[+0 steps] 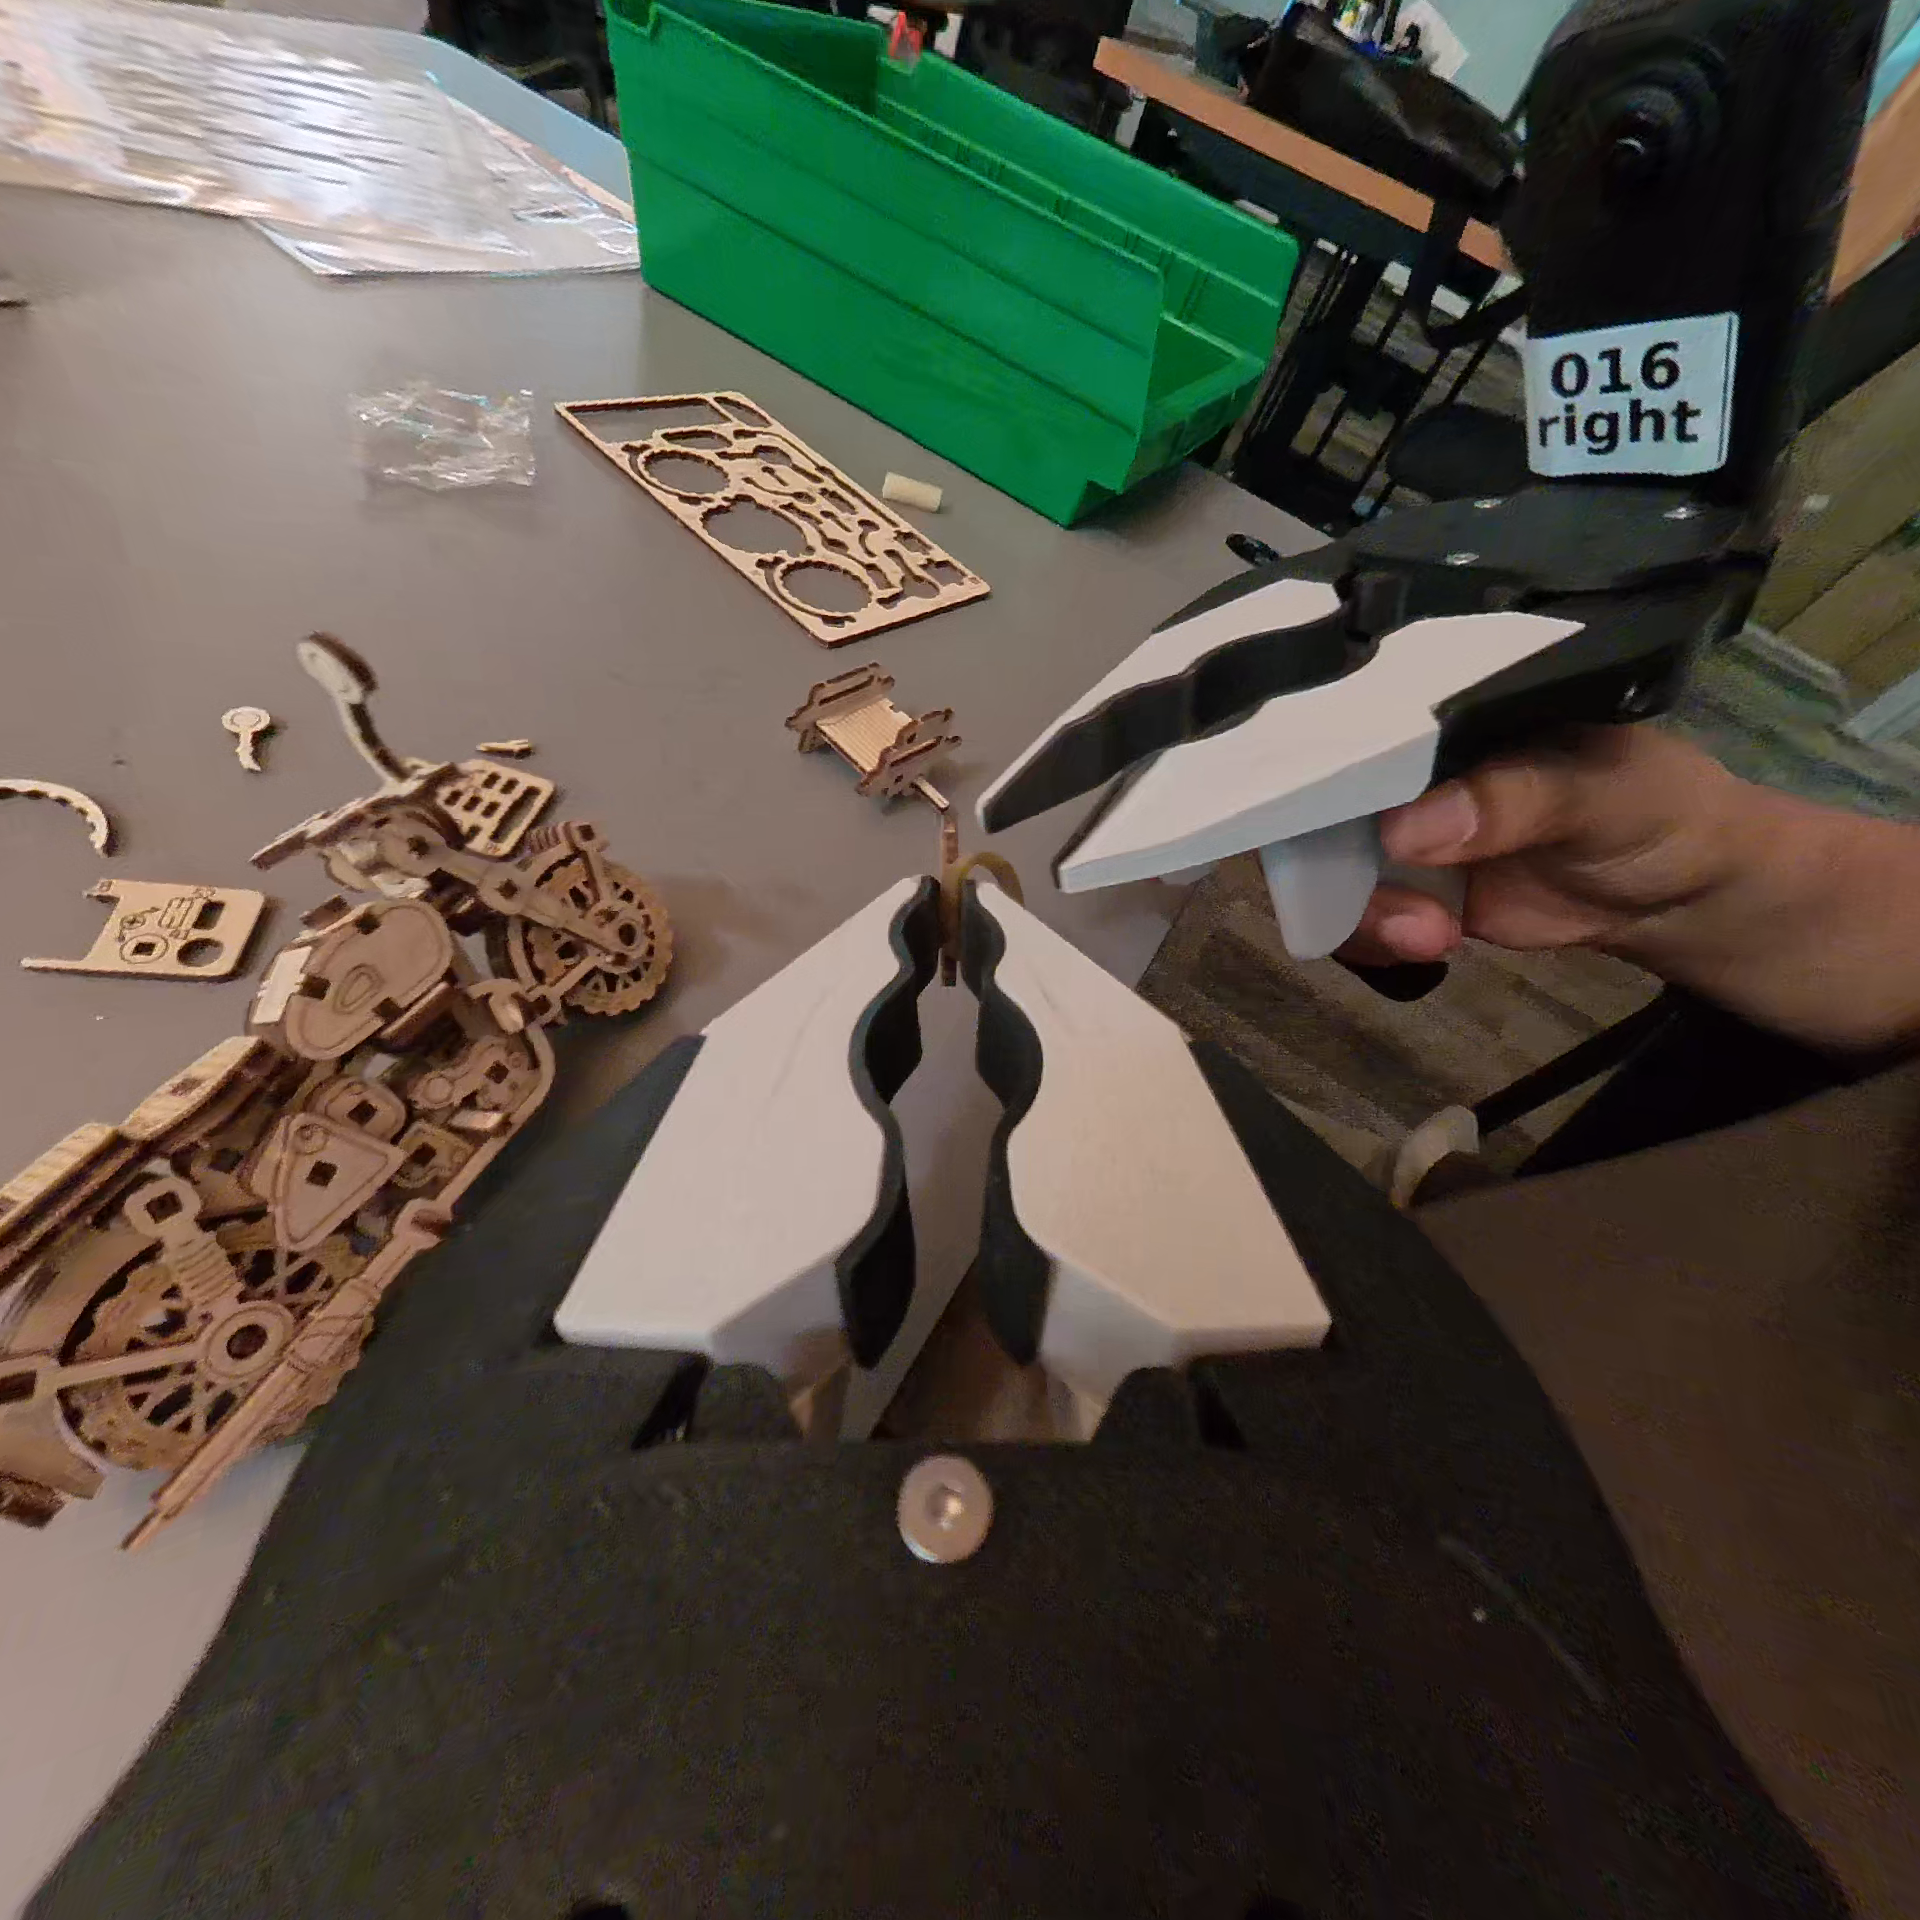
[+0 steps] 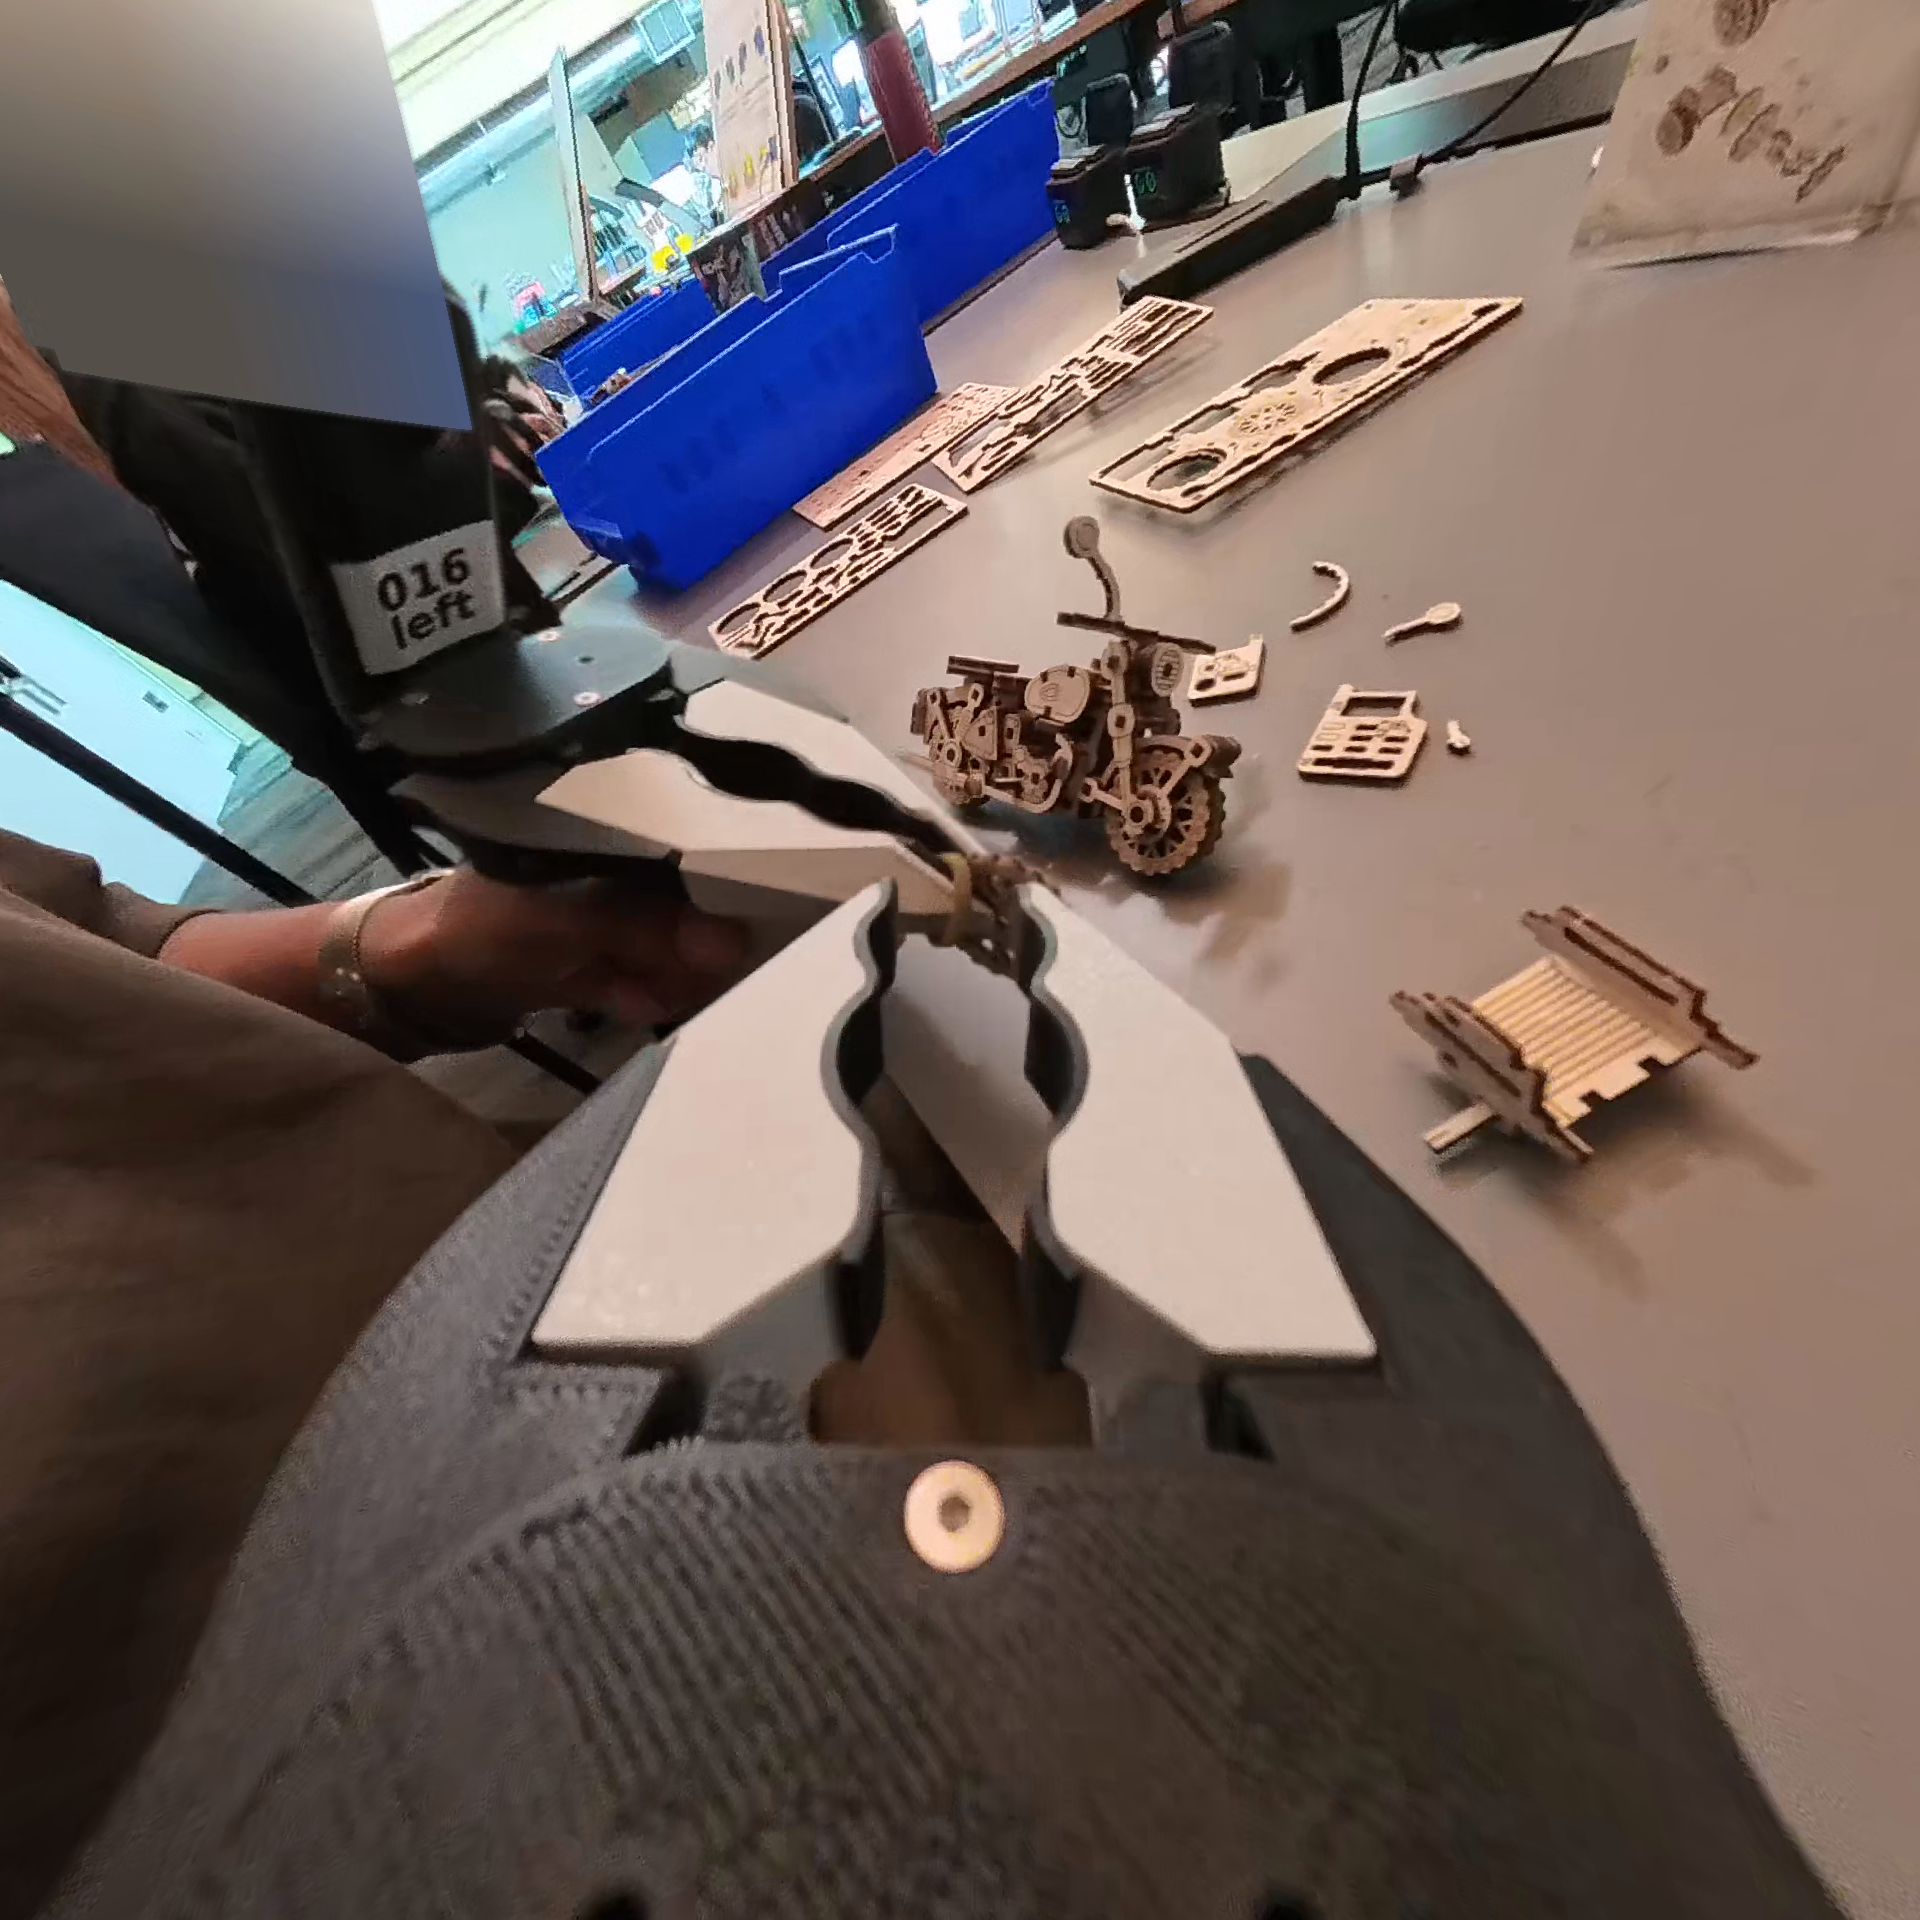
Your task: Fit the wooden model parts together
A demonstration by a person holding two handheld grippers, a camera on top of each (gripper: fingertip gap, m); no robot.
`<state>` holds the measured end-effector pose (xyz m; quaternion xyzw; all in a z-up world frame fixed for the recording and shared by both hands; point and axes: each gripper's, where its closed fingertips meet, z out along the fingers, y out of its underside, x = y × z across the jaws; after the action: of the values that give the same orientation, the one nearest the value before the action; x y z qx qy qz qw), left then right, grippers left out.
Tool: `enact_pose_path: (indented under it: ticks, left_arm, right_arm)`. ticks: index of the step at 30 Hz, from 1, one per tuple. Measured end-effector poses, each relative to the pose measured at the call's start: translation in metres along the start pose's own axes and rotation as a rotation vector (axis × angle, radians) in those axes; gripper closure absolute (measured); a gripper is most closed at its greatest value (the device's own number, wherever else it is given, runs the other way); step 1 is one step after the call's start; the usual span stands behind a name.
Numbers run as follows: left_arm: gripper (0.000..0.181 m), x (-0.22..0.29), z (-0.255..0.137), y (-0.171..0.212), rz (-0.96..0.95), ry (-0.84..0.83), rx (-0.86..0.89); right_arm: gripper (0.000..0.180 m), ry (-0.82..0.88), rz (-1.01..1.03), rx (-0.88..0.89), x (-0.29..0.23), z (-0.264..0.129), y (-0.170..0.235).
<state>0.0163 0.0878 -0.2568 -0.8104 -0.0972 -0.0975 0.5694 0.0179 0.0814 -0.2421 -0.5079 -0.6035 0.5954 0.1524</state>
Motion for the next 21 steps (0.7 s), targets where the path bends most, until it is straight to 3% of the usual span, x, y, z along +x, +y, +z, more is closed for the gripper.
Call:
enact_pose_path:
  ticks: [7,11,15,21]
  left_arm:
    - [0.181,0.011,0.002,-0.004,-0.024,0.019,0.026]
    - [0.18,0.013,0.003,-0.001,0.057,-0.004,-0.007]
    - [0.179,0.013,0.002,-0.003,0.045,-0.013,-0.013]
    - [0.178,0.021,0.002,0.003,0.004,0.036,-0.089]
  right_arm:
    - [0.173,-0.119,0.151,0.025,-0.007,-0.001,-0.001]
    - [0.178,-0.144,0.16,-0.005,-0.007,-0.003,0.001]
    - [0.179,-0.004,-0.035,-0.076,0.003,-0.005,0.002]
    - [0.179,0.321,-0.518,-0.132,0.015,-0.011,-0.009]
